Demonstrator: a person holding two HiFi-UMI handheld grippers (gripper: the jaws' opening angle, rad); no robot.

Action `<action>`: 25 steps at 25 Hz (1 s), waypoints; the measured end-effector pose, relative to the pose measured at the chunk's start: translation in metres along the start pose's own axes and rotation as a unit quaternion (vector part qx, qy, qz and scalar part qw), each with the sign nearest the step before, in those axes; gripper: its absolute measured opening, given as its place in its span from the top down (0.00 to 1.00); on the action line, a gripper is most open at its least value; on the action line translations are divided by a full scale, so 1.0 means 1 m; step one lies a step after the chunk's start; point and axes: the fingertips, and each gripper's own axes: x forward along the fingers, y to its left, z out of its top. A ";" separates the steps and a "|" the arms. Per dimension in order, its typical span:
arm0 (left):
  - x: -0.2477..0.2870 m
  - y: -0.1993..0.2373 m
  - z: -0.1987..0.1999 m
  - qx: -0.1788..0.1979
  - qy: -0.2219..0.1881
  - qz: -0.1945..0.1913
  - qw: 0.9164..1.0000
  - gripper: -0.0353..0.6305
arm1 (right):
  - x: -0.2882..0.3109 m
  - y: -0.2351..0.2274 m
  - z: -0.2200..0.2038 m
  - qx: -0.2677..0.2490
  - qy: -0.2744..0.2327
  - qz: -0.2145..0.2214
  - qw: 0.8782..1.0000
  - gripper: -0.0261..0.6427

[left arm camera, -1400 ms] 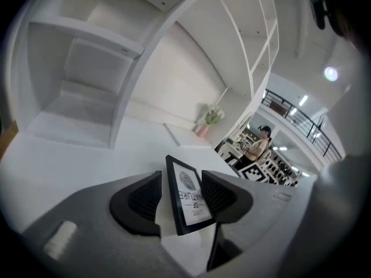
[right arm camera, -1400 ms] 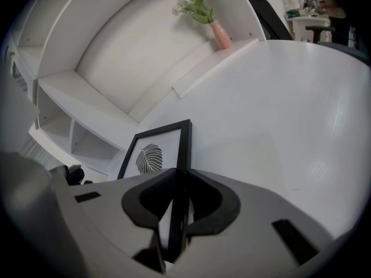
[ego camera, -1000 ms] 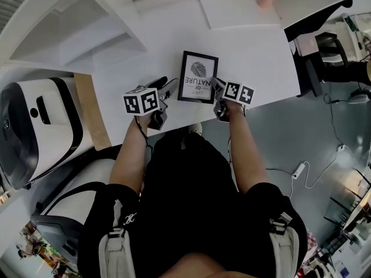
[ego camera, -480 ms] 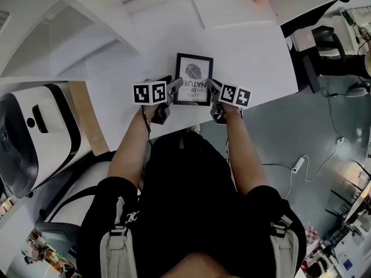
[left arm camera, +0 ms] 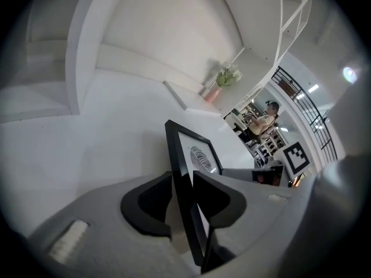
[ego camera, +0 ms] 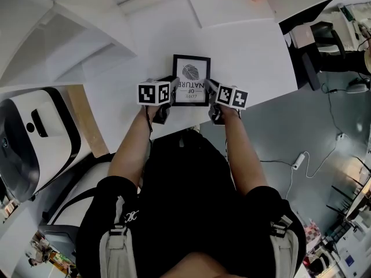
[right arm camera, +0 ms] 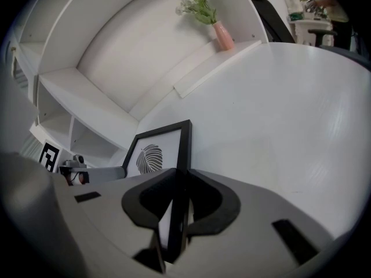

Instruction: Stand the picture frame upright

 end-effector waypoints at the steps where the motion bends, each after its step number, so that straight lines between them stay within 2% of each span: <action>1: 0.001 0.000 -0.001 0.004 0.003 0.005 1.000 0.77 | 0.000 0.000 0.000 -0.001 0.000 -0.001 1.000 0.85; 11: 0.010 0.006 -0.006 0.023 0.018 0.051 0.998 0.78 | 0.000 -0.001 0.000 -0.014 -0.004 -0.015 1.000 0.85; 16: 0.010 0.007 -0.005 0.008 0.011 0.053 0.998 0.79 | 0.001 -0.002 0.000 -0.013 -0.004 -0.020 1.000 0.85; 23: 0.002 0.002 -0.001 -0.020 -0.007 0.037 0.999 0.80 | -0.001 -0.001 0.000 -0.005 -0.006 -0.031 0.999 0.86; 25: -0.001 -0.001 0.000 -0.018 -0.011 0.038 0.999 0.80 | -0.005 0.002 0.001 -0.010 -0.009 -0.031 0.999 0.86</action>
